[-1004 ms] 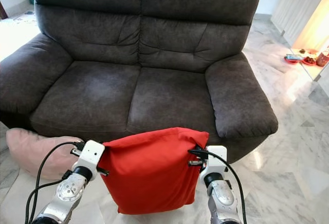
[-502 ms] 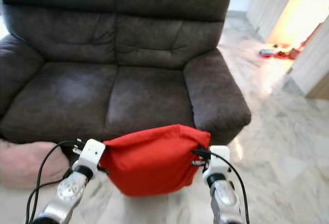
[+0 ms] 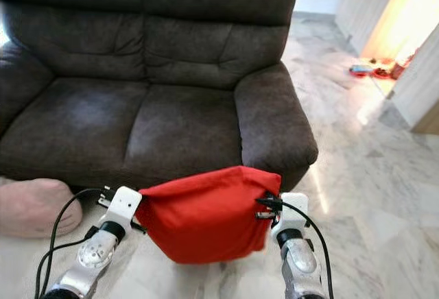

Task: Move the pillow to the sofa from floor

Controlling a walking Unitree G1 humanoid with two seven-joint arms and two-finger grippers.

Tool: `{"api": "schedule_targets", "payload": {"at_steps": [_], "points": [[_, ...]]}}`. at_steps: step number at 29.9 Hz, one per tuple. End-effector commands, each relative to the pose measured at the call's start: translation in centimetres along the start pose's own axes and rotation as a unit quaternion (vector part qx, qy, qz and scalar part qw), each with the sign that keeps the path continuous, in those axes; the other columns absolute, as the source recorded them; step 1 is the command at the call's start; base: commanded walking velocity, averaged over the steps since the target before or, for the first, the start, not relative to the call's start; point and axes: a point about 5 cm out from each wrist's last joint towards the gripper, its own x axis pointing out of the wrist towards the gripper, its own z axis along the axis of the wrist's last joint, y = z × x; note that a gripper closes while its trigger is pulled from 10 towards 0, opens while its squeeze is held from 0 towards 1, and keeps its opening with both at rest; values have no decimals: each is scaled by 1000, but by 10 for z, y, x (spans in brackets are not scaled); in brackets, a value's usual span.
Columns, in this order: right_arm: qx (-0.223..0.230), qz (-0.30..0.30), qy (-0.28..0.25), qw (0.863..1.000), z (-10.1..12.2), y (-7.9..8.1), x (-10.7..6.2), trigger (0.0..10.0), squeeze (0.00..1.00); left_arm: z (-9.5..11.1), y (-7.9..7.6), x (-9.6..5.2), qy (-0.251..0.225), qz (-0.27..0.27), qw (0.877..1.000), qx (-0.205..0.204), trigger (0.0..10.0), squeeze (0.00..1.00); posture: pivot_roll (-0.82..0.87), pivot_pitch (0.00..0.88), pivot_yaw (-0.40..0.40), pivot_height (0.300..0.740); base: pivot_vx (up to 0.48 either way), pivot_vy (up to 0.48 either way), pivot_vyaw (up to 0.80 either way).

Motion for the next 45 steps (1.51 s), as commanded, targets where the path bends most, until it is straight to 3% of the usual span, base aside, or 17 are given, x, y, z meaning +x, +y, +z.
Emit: {"api": "schedule_targets", "payload": {"at_steps": [1,8,13,17,22,28,30,34,45], "points": [[-9,-2,-50,999,19,-2,7,10000,0,16,10,5,-41,19,999,5,10000,0,35,0,-54,740,0,0,0],[-26,7,-112,993,41,1,9,10000,0,35,33,4,-87,65,994,14,10000,0,35,0,-54,740,0,0,0],[-31,-6,-151,988,53,-3,3,10000,0,63,52,6,-140,118,983,23,10000,0,40,0,-56,740,0,0,0],[-33,-9,-160,986,56,-2,-2,10000,0,78,54,8,-165,118,979,26,10000,0,44,0,-55,740,0,0,0],[-32,-29,-185,982,61,0,-20,10000,0,105,45,6,-216,85,970,69,10000,0,32,0,-41,740,0,0,0],[-30,-38,-217,975,81,1,-17,10000,0,119,44,5,-237,84,964,90,10000,0,34,0,-43,740,0,0,0],[-36,-34,-239,970,97,3,-14,10000,0,126,45,5,-245,90,960,97,10000,0,34,0,-42,740,0,0,0],[-35,-24,-257,966,112,9,-10,10000,0,129,46,5,-246,97,959,99,10000,0,41,0,-48,740,0,0,0],[-35,-13,-261,965,126,16,-12,10000,0,134,54,4,-244,118,957,102,10000,0,49,0,-56,740,22,0,0]]}}
